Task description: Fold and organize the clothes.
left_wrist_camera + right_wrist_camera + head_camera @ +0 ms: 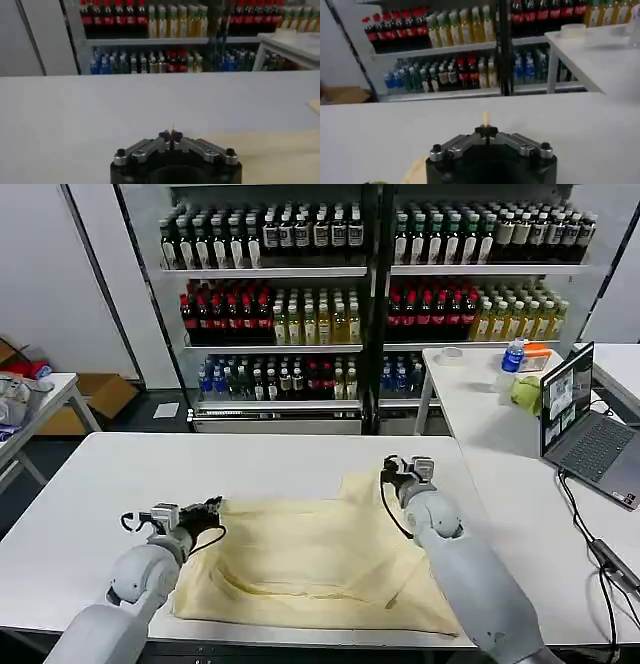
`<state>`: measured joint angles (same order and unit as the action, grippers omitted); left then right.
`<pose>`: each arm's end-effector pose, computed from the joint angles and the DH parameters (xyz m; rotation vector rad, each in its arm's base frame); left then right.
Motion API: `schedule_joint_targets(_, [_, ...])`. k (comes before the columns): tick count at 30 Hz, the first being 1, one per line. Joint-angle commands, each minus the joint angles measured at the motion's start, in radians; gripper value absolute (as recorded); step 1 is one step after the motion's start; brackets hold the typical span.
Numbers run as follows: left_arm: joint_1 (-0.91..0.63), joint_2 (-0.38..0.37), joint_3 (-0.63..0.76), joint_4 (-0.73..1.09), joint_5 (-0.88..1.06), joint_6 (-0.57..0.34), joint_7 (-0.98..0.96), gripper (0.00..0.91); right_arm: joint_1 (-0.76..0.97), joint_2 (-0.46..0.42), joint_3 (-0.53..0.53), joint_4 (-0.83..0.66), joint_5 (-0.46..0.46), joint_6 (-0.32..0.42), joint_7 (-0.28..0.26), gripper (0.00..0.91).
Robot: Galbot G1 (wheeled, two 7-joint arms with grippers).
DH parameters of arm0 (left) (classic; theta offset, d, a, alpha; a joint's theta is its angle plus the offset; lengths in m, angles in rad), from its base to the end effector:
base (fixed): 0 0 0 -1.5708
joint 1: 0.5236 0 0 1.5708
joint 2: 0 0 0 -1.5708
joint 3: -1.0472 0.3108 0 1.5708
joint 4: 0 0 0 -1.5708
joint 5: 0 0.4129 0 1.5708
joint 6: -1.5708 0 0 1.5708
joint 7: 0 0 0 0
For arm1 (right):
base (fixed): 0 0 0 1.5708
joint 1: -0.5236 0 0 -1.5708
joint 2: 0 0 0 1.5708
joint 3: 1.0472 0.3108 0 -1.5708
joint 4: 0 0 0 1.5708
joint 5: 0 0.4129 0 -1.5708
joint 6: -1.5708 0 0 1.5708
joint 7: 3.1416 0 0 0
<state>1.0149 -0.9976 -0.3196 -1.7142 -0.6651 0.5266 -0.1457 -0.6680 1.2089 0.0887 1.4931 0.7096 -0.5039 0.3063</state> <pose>0.4083 0.0670 -0.2434 -0.1736 -2.6432 -0.0032 0.4882 0.0408 -0.2167 0.1971 -2.7060 -0.1179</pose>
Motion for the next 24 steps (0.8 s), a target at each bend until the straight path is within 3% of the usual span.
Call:
schedule_joint_targets(1, [0.098, 0.014, -0.087, -0.14, -0.031, -0.001, 0.001, 0.01, -0.105, -0.048, 0.034, 0.21, -0.005, 0.0, 0.002, 0.0])
schedule_joint_targets(12, [0.289, 0.01, -0.148, -0.285, 0.029, -0.004, 0.012, 0.01, -0.356, -0.148, 0.14, 0.472, -0.015, -0.026, 0.004, 0.0])
schedule_joint_targets(24, [0.368, 0.014, -0.183, -0.351, 0.016, -0.001, 0.023, 0.01, -0.627, -0.237, 0.312, 0.671, -0.015, -0.019, -0.011, 0.0])
